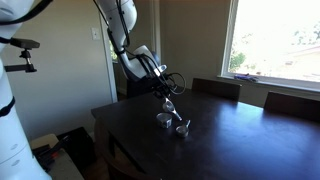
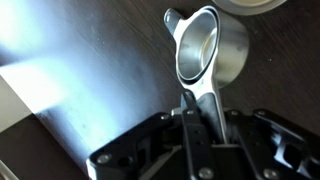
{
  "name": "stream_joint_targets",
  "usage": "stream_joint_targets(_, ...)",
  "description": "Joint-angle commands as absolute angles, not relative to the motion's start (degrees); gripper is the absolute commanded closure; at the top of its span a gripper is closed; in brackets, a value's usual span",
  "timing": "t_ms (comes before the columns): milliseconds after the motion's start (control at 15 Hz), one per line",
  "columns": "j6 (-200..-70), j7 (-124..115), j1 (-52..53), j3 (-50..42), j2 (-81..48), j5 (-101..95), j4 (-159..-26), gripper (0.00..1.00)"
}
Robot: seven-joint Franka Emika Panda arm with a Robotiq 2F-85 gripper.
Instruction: Unstack the four measuring cups
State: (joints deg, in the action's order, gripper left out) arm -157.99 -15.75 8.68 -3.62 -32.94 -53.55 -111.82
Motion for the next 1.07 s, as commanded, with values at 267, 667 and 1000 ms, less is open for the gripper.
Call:
stream_joint_targets(267, -160.0, -19.4, 8.7, -4.2, -38.4, -53.7, -108.6, 0.92)
stream_joint_targets(667, -162.8, -20.6, 9.4, -3.9, -37.1, -54.9, -112.2, 0.93)
stream_joint_targets(1000, -168.5, -21.4, 9.9, -4.7, -35.2, -56.7, -117.4, 0.94)
